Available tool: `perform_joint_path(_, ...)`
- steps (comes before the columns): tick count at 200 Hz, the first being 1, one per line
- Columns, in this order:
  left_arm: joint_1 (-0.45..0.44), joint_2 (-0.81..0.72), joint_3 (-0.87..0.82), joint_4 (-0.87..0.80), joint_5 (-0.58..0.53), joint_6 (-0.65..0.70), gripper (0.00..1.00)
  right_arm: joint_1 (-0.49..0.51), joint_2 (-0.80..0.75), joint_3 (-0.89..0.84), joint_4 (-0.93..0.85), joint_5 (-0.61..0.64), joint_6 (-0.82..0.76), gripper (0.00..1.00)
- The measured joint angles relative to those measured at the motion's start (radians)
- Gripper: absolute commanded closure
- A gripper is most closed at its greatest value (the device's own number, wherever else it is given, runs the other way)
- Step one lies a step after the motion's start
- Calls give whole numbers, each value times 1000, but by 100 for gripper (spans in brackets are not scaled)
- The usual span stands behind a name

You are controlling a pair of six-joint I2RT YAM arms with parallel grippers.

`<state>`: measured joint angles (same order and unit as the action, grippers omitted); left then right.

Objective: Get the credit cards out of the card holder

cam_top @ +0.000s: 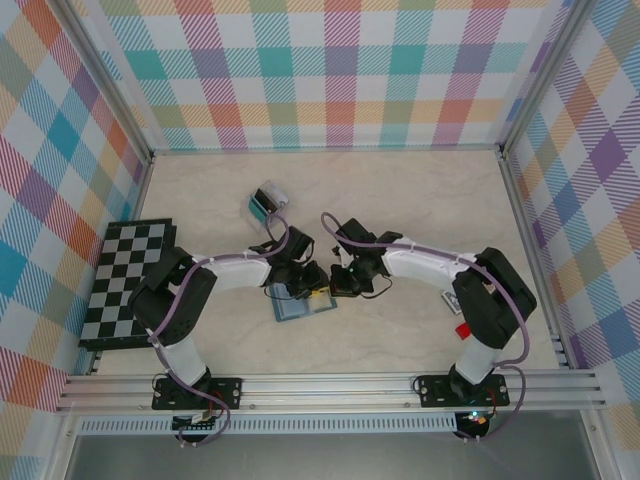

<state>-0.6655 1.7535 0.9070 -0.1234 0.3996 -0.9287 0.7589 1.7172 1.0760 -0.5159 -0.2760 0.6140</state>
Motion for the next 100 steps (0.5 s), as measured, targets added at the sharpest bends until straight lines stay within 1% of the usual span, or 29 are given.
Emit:
perform_joint_path(29,1,0,-1,-1,-15,-7,83,0,43,37,-21,-18,0,97)
perform_joint_path(63,5,-2,-2,-6,-35,-11,83,-2,90,92,-68,-27,-1,98)
perform_joint_path(100,19,-27,-3,-35,-45,-16,83,-5,135,117,-76,-32,-5,98)
